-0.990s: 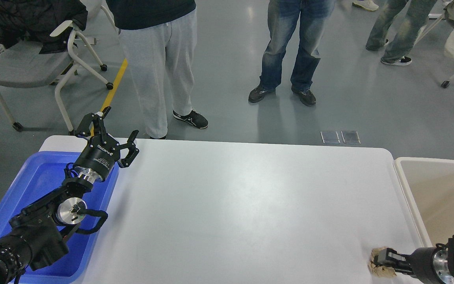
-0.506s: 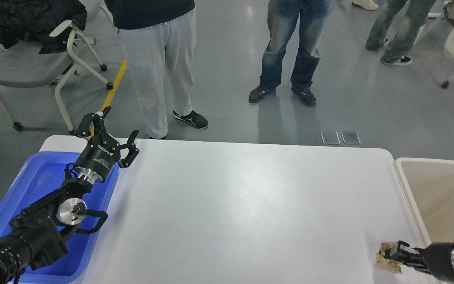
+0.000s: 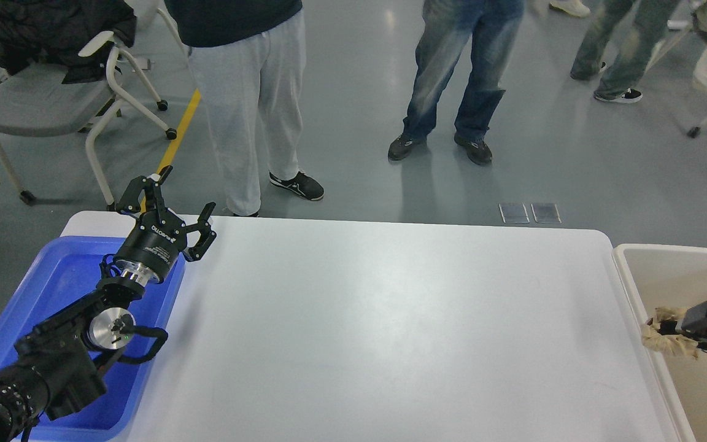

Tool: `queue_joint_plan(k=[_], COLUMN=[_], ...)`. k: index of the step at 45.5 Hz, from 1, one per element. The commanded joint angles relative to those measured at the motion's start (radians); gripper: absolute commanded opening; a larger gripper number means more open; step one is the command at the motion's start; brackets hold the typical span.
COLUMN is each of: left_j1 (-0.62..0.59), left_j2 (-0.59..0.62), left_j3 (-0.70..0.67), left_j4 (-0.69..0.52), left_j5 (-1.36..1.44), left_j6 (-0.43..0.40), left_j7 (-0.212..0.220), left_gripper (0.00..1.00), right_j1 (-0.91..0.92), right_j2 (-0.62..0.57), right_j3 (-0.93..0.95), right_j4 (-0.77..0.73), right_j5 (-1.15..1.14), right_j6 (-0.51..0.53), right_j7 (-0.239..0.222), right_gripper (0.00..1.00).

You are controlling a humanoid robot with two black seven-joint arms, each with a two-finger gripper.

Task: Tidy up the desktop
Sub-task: 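Carry the paper ball into the white bin and release it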

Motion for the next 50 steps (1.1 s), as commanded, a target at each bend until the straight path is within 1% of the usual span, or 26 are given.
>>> queue_joint_plan(k=[1, 5, 10, 15, 19, 25, 28, 33, 36, 42, 50], left_j1=[0.000, 0.000, 0.000, 0.000, 0.000, 0.000, 0.000, 0.000, 0.000, 0.000, 0.000], left_j2=[0.000, -0.002, 0.000, 0.000, 0.000, 0.000, 0.000, 0.000, 0.000, 0.000, 0.000], left_j3=[0.000, 0.000, 0.000, -0.002, -0.002, -0.002, 0.000, -0.002, 0.000, 0.000, 0.000], left_j4=[0.000, 0.000, 0.000, 0.000, 0.000, 0.000, 0.000, 0.000, 0.000, 0.000, 0.000], left_j5=[0.001, -0.001, 0.001, 0.001, 0.001, 0.001, 0.001, -0.001, -0.001, -0.001, -0.001], left_j6=[0.000, 0.000, -0.001, -0.001, -0.001, 0.000, 0.000, -0.001, 0.000, 0.000, 0.000], left_j7=[0.000, 0.000, 0.000, 0.000, 0.000, 0.000, 0.000, 0.000, 0.000, 0.000, 0.000], left_gripper=[1.00, 1.00, 1.00, 1.00, 1.00, 1.00, 1.00, 1.00, 1.00, 1.00, 1.00], right_j1=[0.120, 0.143, 0.166, 0.187, 0.189, 0.175, 0.166, 0.149, 0.138, 0.077, -0.044], right_j2=[-0.167, -0.190, -0.192, -0.183, -0.169, -0.039, 0.010, 0.121, 0.188, 0.348, 0.567], right_j3=[0.063, 0.070, 0.081, 0.084, 0.077, 0.060, 0.040, -0.052, -0.107, -0.151, -0.144], right_j4=[0.016, 0.002, -0.045, -0.142, -0.246, -0.423, -0.505, -0.622, -0.696, -0.887, -1.173], right_j5=[0.056, 0.056, 0.058, 0.069, 0.105, 0.190, 0.239, 0.375, 0.473, 0.644, 0.759], right_j6=[0.168, 0.180, 0.169, 0.149, 0.103, 0.008, -0.058, -0.182, -0.233, -0.245, -0.245], right_j7=[-0.005, -0.008, -0.010, -0.011, -0.014, -0.031, -0.045, -0.057, -0.070, -0.084, -0.096], right_gripper=[0.00, 0.00, 0.00, 0.00, 0.00, 0.00, 0.00, 0.00, 0.00, 0.00, 0.00])
